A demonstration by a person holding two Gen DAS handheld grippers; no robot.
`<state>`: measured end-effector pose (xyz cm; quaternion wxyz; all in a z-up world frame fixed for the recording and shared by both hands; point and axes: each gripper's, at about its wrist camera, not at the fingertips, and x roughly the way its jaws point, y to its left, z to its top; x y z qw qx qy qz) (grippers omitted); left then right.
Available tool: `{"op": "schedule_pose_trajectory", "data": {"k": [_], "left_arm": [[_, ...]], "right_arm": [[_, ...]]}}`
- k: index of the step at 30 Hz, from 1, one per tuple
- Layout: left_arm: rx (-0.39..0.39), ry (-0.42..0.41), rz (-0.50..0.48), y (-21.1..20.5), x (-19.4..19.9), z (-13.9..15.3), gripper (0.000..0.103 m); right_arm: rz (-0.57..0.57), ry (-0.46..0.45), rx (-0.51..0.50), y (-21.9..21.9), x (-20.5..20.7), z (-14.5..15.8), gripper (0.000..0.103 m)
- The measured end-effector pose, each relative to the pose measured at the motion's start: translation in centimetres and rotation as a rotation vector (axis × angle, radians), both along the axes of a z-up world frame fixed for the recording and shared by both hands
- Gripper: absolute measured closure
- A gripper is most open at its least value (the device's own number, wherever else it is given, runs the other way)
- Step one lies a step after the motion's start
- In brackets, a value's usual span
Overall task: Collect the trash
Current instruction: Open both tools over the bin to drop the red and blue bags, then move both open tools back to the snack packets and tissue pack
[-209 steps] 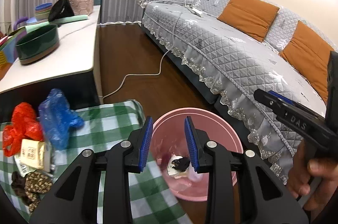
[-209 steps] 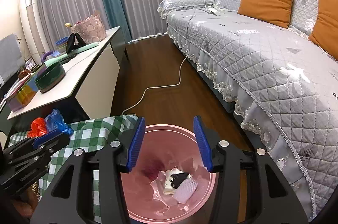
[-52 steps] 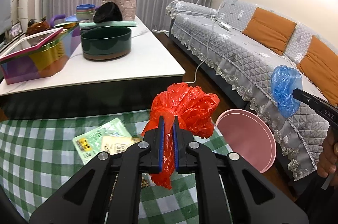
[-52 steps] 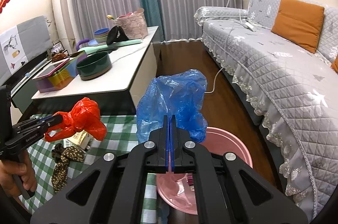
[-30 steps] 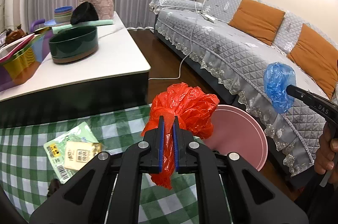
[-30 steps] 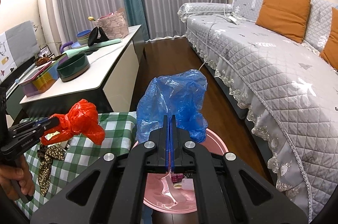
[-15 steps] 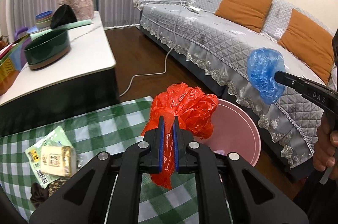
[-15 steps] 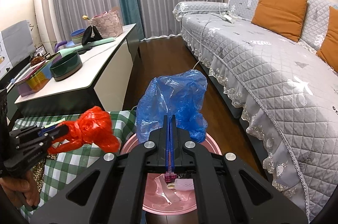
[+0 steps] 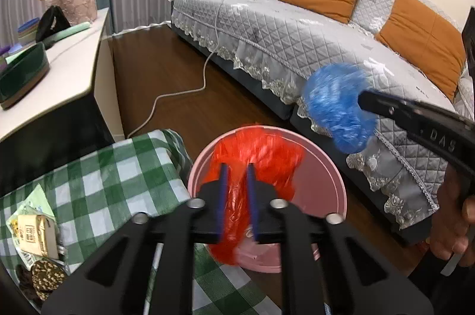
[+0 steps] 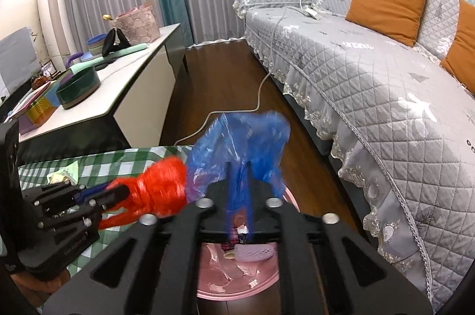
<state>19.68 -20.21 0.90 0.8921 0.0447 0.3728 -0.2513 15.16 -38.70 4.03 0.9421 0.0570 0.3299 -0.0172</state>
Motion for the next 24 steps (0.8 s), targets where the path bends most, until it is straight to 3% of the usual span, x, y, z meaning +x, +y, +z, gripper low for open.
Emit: {"op": "schedule_pose_trajectory", "data": {"k": [2, 15, 24], "left_arm": [[-0.004, 0.001, 0.002, 0.3, 0.0, -0.1, 0.079], [-0.034, -0.015, 0.06, 4.4, -0.6, 1.4, 0.079], [-0.057, -0.058, 0.127, 10.5, -2.0, 3.2, 0.079]], "right_arm": [[-0.009, -0.004, 0.0, -0.3, 0.0, 0.0, 0.068], [0.014, -0.008, 0.022, 0.9, -0.5, 0.4, 0.068], [0.09, -0.048, 0.008, 5.7, -1.1, 1.4, 0.068]]}}
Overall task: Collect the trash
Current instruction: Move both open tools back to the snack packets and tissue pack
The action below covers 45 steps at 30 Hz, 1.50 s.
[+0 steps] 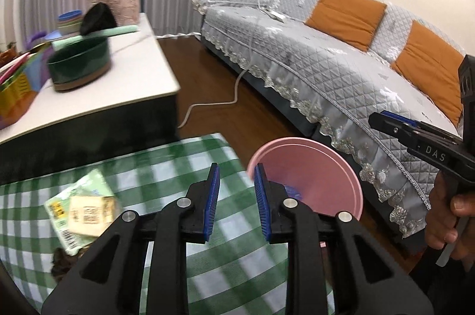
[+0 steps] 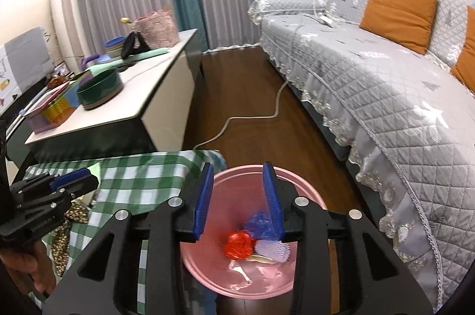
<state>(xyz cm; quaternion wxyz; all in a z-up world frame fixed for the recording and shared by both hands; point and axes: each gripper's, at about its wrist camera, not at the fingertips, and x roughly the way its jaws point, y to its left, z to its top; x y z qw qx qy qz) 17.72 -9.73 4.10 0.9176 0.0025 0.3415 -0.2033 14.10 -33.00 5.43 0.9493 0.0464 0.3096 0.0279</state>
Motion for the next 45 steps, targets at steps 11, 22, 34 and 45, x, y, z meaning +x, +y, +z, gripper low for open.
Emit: {"op": "schedule_pose_trajectory", "data": {"k": [11, 22, 34, 45], "left_arm": [[-0.018, -0.008, 0.157, 10.1, -0.8, 0.1, 0.079], [-0.066, -0.003, 0.382, 21.3, -0.8, -2.0, 0.079], [-0.088, 0.015, 0.458, 26.2, 0.0, -3.7, 0.079], [-0.11, 0.044, 0.458, 27.2, 0.4, -4.9, 0.079]], "right_arm": [[0.14, -0.02, -0.031, 8.3, 0.7, -0.3, 0.067], [0.289, -0.023, -0.043, 17.0, 0.9, -2.4, 0.055], [0.337, 0.052, -0.036, 26.3, 3.5, -7.1, 0.012], [0.315, 0.16, -0.098, 31.6, 6.7, -11.2, 0.008]]}}
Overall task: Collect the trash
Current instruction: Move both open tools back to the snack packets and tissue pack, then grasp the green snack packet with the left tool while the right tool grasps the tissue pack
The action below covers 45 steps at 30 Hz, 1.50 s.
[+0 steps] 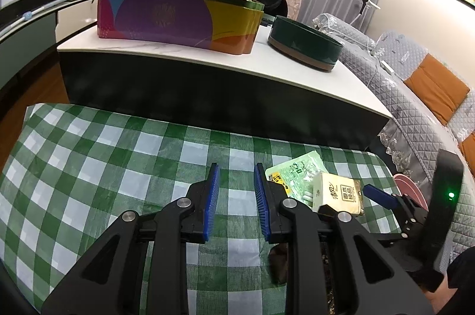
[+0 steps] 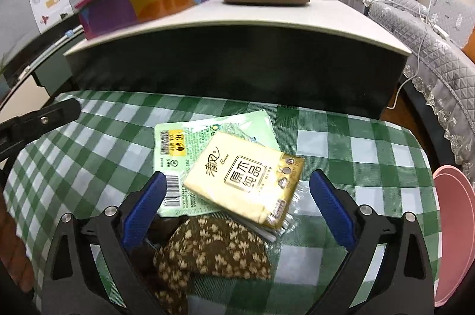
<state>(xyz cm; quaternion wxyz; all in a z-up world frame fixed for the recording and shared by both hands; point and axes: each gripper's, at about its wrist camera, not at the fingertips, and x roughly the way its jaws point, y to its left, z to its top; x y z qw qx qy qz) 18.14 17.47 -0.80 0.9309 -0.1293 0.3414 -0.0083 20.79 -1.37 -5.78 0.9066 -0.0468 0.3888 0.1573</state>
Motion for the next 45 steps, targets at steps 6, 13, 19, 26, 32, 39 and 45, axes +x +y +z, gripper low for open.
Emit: {"op": "schedule_pose_trajectory", "data": {"k": [6, 13, 19, 26, 32, 39, 45], "left_arm": [[-0.014, 0.018, -0.014, -0.6, 0.9, -0.7, 0.079], [-0.066, 0.076, -0.09, -2.7, 2.7, -2.6, 0.079], [-0.045, 0.158, -0.117, -4.9, 3.6, -4.8, 0.079], [-0.055, 0.182, -0.125, -5.9, 4.1, -5.5, 0.079], [-0.054, 0.192, -0.128, -6.4, 4.5, -5.9, 0.079], [-0.047, 0.181, -0.11, -6.2, 4.5, -5.5, 0.079], [-0.051, 0.17, -0.104, -6.2, 4.7, -5.2, 0.081]], "right_arm": [[-0.035, -0.009, -0.018, -1.4, 0.2, 0.2, 0.022], [-0.047, -0.041, -0.013, -5.7, -0.3, 1.9, 0.025], [-0.066, -0.032, -0.016, -8.7, -0.5, 1.8, 0.025], [-0.071, -0.003, -0.012, -10.2, -0.9, 0.0, 0.025], [-0.069, 0.003, -0.012, -10.4, -0.9, -0.3, 0.025], [-0.066, -0.008, -0.008, -10.6, -1.1, 0.4, 0.025], [-0.055, -0.006, -0.013, -10.4, -1.7, 0.5, 0.025]]}}
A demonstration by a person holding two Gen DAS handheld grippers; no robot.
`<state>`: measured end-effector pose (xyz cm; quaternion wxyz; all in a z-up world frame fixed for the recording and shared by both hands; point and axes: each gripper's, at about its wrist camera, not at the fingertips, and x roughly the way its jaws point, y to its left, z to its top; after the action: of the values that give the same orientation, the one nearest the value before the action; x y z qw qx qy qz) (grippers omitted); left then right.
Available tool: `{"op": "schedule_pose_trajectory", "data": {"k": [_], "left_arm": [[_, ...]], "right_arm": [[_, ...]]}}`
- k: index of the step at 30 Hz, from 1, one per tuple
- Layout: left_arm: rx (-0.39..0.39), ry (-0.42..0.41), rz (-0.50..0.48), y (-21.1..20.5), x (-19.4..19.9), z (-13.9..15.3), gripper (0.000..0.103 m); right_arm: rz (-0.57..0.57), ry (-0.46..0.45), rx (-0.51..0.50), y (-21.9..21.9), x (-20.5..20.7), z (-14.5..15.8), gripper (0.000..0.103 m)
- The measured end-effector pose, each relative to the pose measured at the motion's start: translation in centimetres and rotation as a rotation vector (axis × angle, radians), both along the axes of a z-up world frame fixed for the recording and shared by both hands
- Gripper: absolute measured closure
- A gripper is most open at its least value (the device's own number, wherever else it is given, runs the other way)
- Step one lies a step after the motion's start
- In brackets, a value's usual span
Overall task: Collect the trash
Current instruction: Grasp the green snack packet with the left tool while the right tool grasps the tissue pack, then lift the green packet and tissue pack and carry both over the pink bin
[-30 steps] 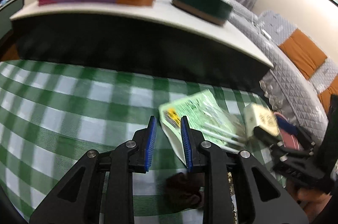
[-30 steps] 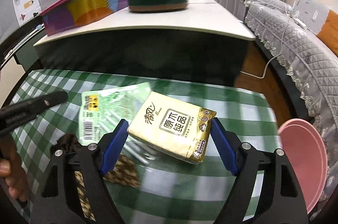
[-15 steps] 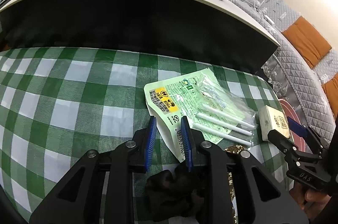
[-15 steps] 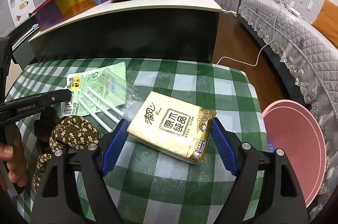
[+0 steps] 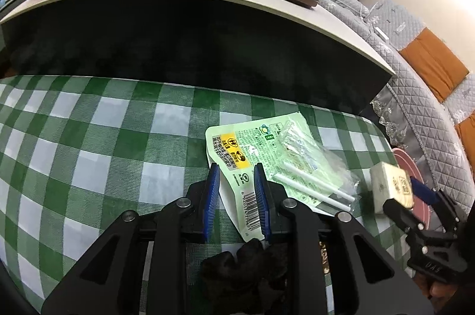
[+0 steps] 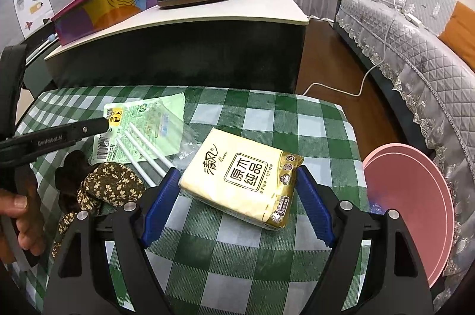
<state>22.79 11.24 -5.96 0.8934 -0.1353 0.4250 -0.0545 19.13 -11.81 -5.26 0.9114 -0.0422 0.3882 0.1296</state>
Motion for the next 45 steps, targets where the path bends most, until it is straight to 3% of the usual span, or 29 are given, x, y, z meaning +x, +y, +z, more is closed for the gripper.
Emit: {"op": "schedule_pose_trajectory", "data": {"k": [3, 18, 24, 45], "left_arm": [[-0.014, 0.021, -0.02, -0.3, 0.3, -0.5, 0.087], [-0.021, 0.036, -0.03, -0.8, 0.2, -0.7, 0.087], [-0.014, 0.007, -0.052, -1.1, 0.3, -0.1, 0.097], [0.099, -0.221, -0.031, -2.2, -5.8, 10.9, 0.103]], "right_arm": [[0.005, 0.001, -0.002, -0.1, -0.1, 0.1, 0.025], [0.008, 0.005, -0.001, -0.5, -0.6, 0.4, 0.025], [0.004, -0.002, -0.007, -0.9, -0.9, 0.9, 0.025], [-0.002, -0.117, 0.017, -2.9, -6.2, 7.7, 0.025]]}}
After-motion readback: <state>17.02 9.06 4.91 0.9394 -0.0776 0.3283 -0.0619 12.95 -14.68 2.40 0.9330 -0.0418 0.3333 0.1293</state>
